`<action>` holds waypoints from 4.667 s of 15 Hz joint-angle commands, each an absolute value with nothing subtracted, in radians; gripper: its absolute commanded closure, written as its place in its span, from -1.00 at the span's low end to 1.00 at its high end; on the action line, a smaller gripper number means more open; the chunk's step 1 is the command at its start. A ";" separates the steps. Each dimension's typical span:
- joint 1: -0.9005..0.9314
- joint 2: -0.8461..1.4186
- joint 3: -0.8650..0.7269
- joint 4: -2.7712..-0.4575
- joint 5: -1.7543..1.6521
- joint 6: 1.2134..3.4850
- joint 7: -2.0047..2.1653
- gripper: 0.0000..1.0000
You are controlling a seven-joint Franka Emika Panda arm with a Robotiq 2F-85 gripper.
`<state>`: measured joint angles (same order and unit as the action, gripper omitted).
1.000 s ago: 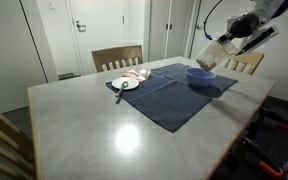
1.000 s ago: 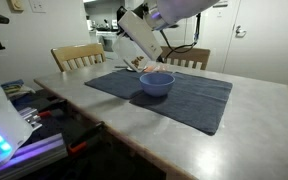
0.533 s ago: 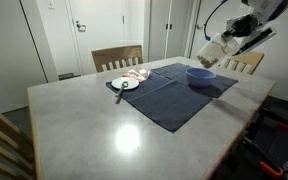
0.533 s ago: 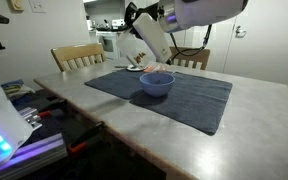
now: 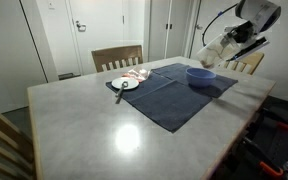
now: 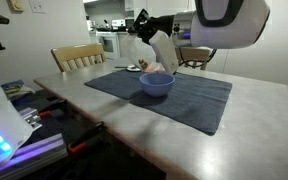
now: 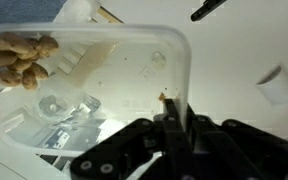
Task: Pour the contents from the clear bowl into the blue bowl
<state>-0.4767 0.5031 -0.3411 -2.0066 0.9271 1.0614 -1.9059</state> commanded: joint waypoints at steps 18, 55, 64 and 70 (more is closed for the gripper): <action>-0.635 0.867 -0.242 -1.593 0.882 0.583 -2.124 0.96; -0.475 0.738 -0.260 -1.642 0.912 0.831 -1.927 0.96; -0.323 0.567 -0.252 -1.872 0.941 1.198 -1.745 0.96; -0.206 0.433 -0.213 -2.044 0.952 1.514 -1.579 0.96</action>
